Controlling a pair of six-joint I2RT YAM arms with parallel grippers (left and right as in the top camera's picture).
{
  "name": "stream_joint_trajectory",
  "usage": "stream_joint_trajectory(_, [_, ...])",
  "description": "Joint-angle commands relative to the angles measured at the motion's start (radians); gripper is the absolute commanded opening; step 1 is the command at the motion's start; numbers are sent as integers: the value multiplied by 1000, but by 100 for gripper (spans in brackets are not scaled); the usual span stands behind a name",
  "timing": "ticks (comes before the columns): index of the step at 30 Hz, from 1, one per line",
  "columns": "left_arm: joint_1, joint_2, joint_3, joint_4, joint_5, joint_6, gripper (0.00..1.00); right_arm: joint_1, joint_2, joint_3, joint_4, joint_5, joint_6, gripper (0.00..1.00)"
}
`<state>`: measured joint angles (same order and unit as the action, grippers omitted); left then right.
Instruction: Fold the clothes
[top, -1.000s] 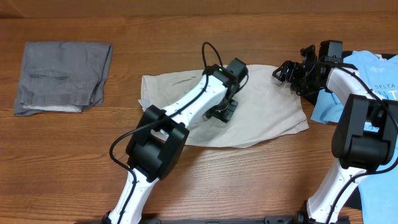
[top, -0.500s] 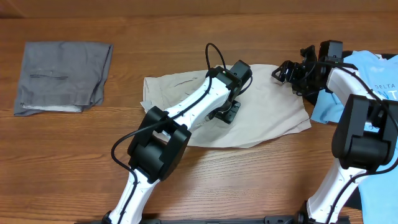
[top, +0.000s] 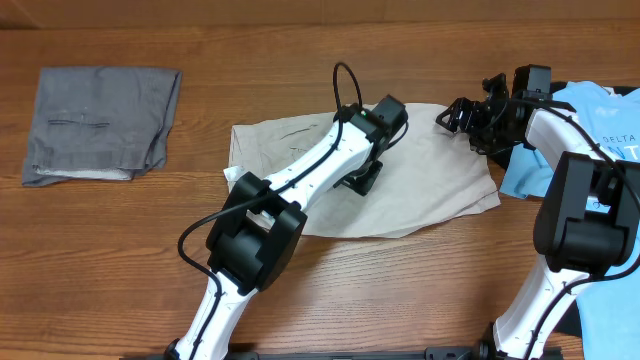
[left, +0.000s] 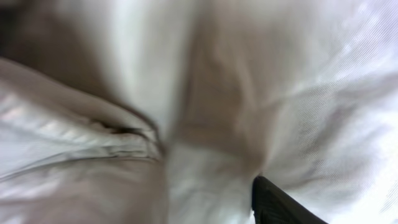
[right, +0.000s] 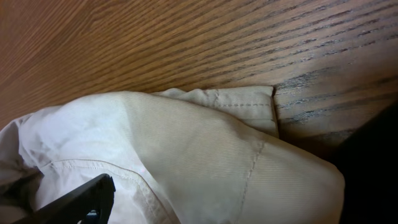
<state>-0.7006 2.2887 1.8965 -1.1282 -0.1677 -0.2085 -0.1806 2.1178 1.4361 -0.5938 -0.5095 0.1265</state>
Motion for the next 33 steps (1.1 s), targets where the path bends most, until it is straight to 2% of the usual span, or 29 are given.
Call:
stream_joint_trajectory(1, [1,-53,92,-32,-108,30,60,7,3,-11,-19,23,4,90])
stream_joint_trajectory(4, [1,-53,139,-69,-186,64,62,7,3,-11,-23,23,4,90])
stream_joint_trajectory(8, [1,-52,141,-72,-209,125,63,7,3,-11,-24,23,3,90])
stream_joint_trajectory(22, [1,-52,141,-80,-288,151,64,7,3,-11,-22,45,3,91])
stream_joint_trajectory(30, [0,-52,141,-102,-269,172,59,7,3,-11,-21,45,3,91])
stream_joint_trajectory(33, [0,-52,141,-101,-133,171,53,7,3,-11,-17,45,4,91])
